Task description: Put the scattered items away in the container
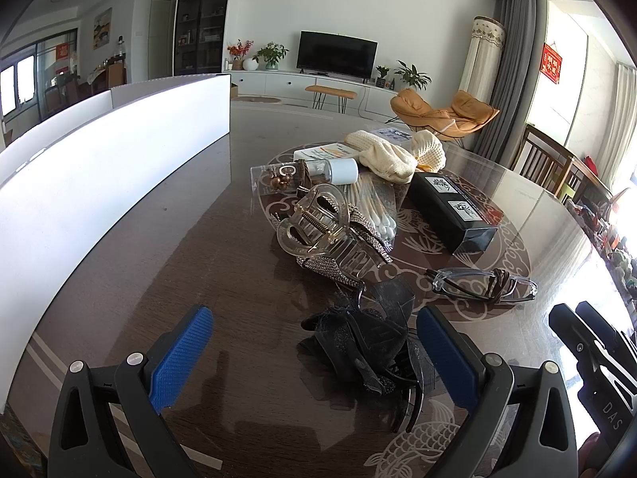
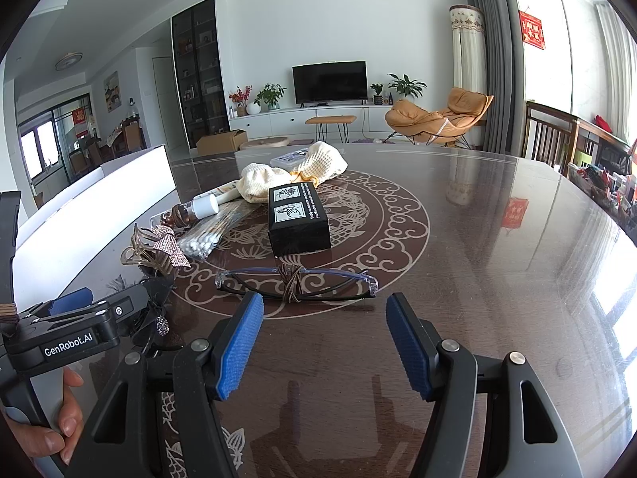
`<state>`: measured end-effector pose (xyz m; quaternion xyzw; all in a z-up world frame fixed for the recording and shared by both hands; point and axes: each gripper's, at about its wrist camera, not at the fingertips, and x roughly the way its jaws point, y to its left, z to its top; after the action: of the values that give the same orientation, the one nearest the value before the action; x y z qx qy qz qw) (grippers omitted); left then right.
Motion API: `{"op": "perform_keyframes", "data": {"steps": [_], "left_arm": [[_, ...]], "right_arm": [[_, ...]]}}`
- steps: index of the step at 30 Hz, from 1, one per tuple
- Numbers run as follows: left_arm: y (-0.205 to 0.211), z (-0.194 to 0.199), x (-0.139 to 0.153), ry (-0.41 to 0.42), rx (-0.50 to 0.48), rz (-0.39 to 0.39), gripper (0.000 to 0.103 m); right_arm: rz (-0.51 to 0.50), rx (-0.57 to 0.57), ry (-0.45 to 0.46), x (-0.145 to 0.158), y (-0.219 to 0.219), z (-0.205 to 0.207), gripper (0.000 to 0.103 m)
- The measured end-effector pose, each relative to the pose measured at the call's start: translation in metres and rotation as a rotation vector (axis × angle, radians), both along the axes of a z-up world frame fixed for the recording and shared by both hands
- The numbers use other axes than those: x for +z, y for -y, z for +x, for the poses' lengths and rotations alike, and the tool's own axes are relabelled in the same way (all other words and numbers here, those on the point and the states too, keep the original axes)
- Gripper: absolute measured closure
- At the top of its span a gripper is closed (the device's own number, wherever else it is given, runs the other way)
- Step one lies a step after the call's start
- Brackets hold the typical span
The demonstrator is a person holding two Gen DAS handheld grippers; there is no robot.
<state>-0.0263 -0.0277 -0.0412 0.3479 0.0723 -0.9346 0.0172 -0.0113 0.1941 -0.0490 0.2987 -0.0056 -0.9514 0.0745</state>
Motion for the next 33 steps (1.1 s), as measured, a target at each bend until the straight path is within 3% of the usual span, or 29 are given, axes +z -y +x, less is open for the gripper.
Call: {"op": "perform_keyframes", "data": {"steps": [33], "left_arm": [[0.0060, 0.0003, -0.0004, -0.001, 0.000, 0.006, 0.000]], "right_arm": [[0.000, 0.000, 0.001, 0.0001, -0.0004, -0.0001, 0.038]]}}
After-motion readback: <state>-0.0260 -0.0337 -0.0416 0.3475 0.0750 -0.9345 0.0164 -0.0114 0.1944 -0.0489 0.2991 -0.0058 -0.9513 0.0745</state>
